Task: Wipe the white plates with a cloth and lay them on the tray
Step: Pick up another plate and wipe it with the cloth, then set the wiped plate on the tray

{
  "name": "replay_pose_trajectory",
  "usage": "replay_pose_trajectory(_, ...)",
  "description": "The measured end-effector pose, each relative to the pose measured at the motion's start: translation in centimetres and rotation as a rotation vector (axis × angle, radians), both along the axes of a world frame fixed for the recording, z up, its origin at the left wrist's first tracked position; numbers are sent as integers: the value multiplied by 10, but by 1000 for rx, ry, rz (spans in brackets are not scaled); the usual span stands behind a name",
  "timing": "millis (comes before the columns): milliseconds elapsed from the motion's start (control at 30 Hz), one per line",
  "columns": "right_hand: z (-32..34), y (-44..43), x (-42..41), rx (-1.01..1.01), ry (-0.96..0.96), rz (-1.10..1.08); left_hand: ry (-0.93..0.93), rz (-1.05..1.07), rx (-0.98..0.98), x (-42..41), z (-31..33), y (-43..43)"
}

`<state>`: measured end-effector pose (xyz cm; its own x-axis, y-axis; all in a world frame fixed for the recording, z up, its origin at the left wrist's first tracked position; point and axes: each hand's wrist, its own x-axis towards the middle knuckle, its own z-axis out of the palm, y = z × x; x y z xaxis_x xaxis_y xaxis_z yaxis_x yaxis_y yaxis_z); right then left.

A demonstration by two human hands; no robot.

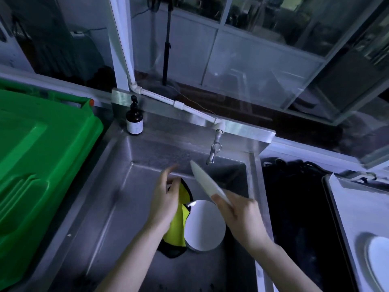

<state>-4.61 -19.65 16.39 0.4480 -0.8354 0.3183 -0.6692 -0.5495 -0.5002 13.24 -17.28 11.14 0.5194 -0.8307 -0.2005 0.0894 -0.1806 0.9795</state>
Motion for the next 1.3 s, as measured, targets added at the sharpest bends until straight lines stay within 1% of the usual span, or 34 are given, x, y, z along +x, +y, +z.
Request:
replay_pose_trajectory(100,-6,9,1,-161,132,218,114,-31,69,1,5,0)
replay_pose_trajectory(200,-17,10,-7,-372,284,394,110,-68,152,3,7,8)
replay_pose_trajectory(267,-21,8,-16,-470,372,451,126,-50,154,0,8,13)
replay_pose_trajectory(333,-24,7,-22,-475,381,476,162,-23,129,-6,7,16)
replay_pose_trajectory(400,-25,9,-24,-449,351,487,218,46,113,-14,5,17)
replay_pose_trajectory(467,-22,10,-28,-353,352,481,275,109,83,-22,5,17)
replay_pose_trajectory(500,-20,11,-33,-252,338,471,281,120,64,-27,5,17)
replay_pose_trajectory(567,-14,11,-50,-3,255,395,282,130,32,-38,5,19)
replay_pose_trajectory(600,-10,11,-61,82,208,330,292,141,24,-44,6,20)
replay_pose_trajectory(633,-8,9,-75,106,152,236,304,151,20,-49,8,20)
replay_pose_trajectory(667,-7,7,-90,85,98,112,310,153,16,-56,8,19)
replay_pose_trajectory(700,-7,4,-106,66,49,-32,307,143,12,-64,9,18)
replay_pose_trajectory(733,-7,1,-121,89,0,-180,300,124,6,-73,11,18)
replay_pose_trajectory(800,-6,-4,-152,256,-113,-409,290,77,-15,-96,15,15)
replay_pose_trajectory(867,-7,-7,-185,439,-255,-520,280,12,-35,-125,20,11)
replay_pose_trajectory(933,-6,-5,-218,530,-433,-583,262,-49,-52,-158,22,5)
replay_pose_trajectory(967,-6,-3,-236,538,-498,-601,243,-78,-51,-175,23,2)
replay_pose_trajectory(1033,-5,1,-272,517,-555,-617,203,-158,-43,-210,24,-4)
replay_pose_trajectory(1200,-11,5,-368,474,-612,-795,194,-370,-31,-304,19,-26)
replay_pose_trajectory(1300,-17,10,-424,470,-642,-902,154,-497,28,-357,9,-38)
